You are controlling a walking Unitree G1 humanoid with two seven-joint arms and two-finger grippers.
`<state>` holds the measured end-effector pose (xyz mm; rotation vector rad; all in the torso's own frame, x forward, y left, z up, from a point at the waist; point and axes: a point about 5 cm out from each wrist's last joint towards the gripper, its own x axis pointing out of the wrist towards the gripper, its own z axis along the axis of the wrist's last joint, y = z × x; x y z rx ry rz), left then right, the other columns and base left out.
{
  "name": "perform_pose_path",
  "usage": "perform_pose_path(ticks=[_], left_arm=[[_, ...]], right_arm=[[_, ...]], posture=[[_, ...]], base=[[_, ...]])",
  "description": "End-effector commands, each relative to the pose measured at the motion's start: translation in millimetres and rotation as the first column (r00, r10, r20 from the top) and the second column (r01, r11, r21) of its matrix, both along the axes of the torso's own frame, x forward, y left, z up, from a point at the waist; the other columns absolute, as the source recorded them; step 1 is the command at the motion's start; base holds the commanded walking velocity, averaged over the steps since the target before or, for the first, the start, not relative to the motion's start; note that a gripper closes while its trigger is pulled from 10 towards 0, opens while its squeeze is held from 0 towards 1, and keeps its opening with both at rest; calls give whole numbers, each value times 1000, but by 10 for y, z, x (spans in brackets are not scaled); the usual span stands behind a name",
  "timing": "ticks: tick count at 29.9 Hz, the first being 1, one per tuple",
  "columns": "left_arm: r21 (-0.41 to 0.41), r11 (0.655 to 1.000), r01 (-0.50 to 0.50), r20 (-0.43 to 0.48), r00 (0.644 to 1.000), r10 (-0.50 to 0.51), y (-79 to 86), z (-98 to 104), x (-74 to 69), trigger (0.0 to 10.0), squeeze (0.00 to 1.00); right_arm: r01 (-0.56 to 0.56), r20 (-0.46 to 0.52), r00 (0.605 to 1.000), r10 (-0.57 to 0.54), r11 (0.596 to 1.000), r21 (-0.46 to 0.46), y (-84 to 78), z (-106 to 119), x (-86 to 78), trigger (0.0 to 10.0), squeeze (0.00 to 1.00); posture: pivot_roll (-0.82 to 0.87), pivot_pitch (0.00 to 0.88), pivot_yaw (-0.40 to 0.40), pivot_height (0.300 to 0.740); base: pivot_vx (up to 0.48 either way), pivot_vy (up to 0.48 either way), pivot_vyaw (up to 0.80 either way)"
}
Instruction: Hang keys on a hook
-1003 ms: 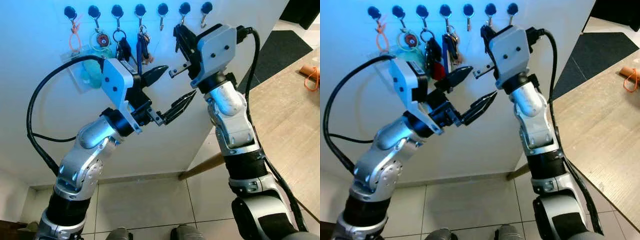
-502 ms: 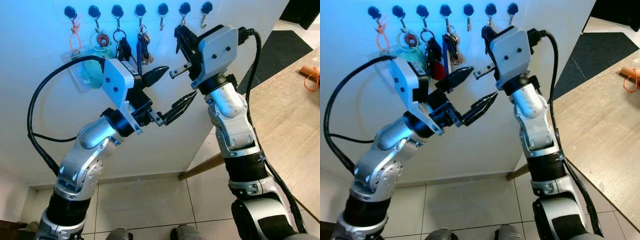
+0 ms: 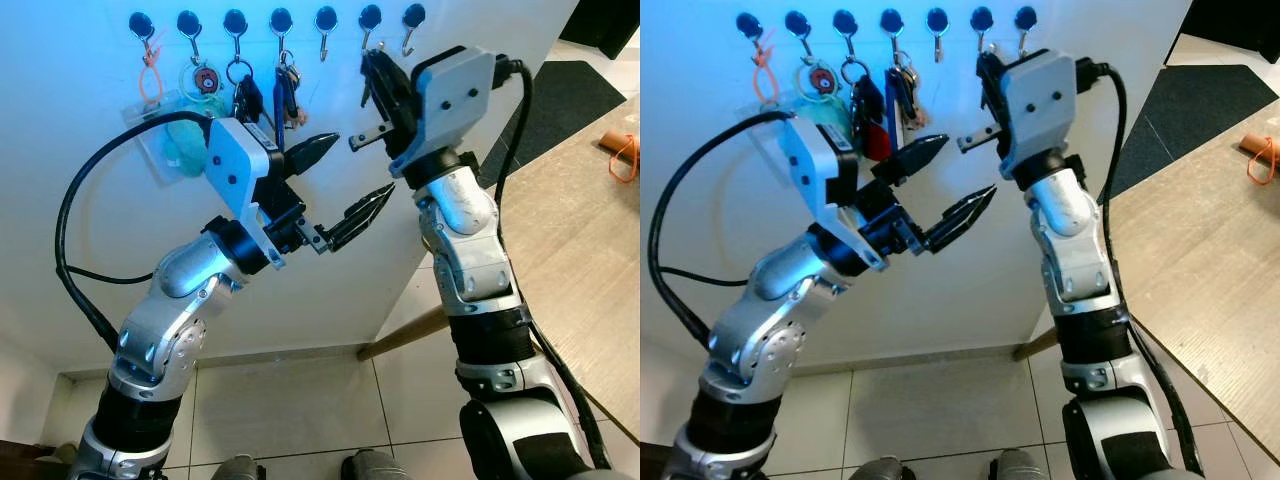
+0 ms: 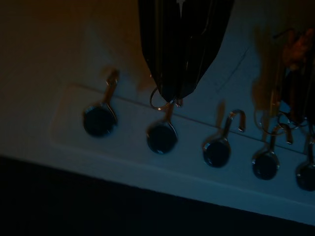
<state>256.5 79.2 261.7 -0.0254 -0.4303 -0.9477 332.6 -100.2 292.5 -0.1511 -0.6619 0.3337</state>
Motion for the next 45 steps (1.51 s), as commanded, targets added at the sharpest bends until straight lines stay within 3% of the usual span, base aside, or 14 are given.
perform_pose_path(ticks=[1,11,22,27,38,45], left_arm=[[26,1000,13,-2,1000,-13,-29,-16,-10,10000,0],[29,1000,12,-1,1000,-12,-27,-17,-17,10000,0],[26,1000,15,-2,1000,-15,-29,-13,-17,10000,0],[26,1000,15,-3,1000,-15,-32,-16,-18,10000,0],[25,1000,18,-2,1000,-18,-35,-16,-18,10000,0],[26,1000,17,-3,1000,-16,-35,-19,-16,10000,0]], right_arm=[[-7,-20,1000,8,999,36,-18,-15,-7,10000,0],[-76,-36,996,80,992,96,6,-12,-36,10000,0],[35,57,998,-29,994,-99,42,87,-41,10000,0],[77,73,995,-68,988,-133,18,110,-30,10000,0],[94,119,990,-70,973,-213,50,166,-43,10000,0],[54,125,992,-18,955,-292,152,196,-63,10000,0]], posture=[[19,113,-9,740],[20,114,-11,740],[18,114,-14,740],[16,115,-14,740],[13,113,-13,740],[13,112,-16,740]], base=[[0,0,0],[0,0,0],[0,0,0],[0,0,0],[0,0,0],[0,0,0]])
